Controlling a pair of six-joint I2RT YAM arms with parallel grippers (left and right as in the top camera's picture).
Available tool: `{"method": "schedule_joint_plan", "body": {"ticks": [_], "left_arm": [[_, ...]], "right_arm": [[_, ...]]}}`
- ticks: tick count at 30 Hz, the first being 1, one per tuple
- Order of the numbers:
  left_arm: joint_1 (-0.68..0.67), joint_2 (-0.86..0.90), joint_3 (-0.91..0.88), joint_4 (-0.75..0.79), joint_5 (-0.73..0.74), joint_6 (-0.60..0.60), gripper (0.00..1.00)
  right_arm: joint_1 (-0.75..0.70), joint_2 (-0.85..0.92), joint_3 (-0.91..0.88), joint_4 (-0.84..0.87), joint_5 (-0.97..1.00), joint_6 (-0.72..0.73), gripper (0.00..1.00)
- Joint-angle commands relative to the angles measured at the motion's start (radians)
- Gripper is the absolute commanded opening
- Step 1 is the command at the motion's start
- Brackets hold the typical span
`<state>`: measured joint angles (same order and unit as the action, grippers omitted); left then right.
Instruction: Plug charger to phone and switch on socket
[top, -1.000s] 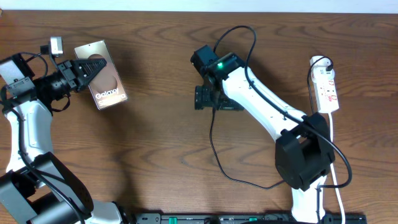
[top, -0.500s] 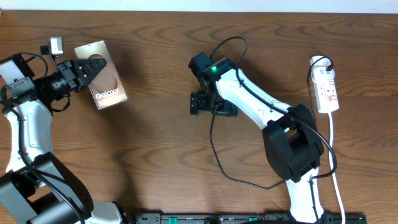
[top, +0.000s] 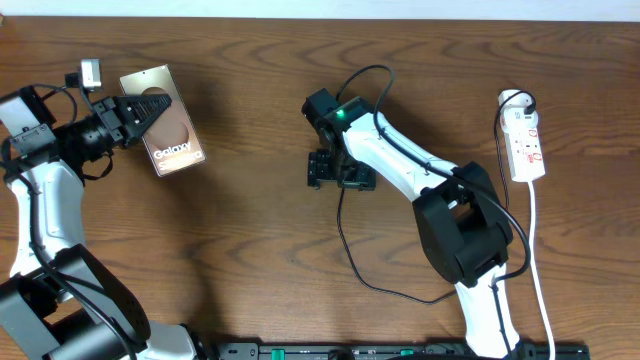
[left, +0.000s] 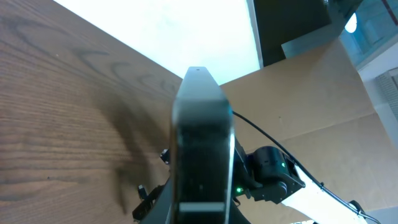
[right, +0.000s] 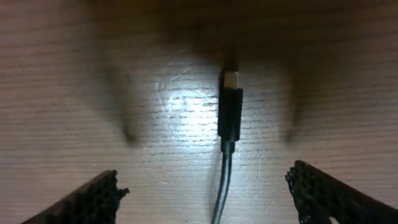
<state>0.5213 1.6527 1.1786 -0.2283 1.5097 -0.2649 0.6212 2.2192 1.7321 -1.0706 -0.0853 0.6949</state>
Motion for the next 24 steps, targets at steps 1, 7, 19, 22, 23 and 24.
{"method": "schedule_joint_plan", "body": {"ticks": [1, 7, 19, 22, 23, 24], "left_arm": [[0.001, -0.024, 0.003, 0.002, 0.042, 0.002, 0.07], [0.001, -0.024, 0.003, 0.002, 0.042, 0.002, 0.07], [0.001, -0.024, 0.003, 0.002, 0.042, 0.002, 0.07], [0.001, -0.024, 0.003, 0.002, 0.042, 0.002, 0.07], [0.001, -0.024, 0.003, 0.002, 0.042, 0.002, 0.07], [0.001, -0.024, 0.003, 0.002, 0.042, 0.002, 0.07]], "right_arm": [[-0.002, 0.028, 0.002, 0.007, -0.004, 0.007, 0.84], [-0.008, 0.071, 0.002, 0.01, -0.027, 0.007, 0.83], [-0.009, 0.085, 0.002, 0.024, -0.03, 0.007, 0.58], [-0.012, 0.085, 0.002, 0.027, -0.03, 0.007, 0.56], [-0.014, 0.085, 0.002, 0.028, -0.03, 0.007, 0.55], [-0.016, 0.085, 0.002, 0.03, -0.03, 0.007, 0.55]]}}
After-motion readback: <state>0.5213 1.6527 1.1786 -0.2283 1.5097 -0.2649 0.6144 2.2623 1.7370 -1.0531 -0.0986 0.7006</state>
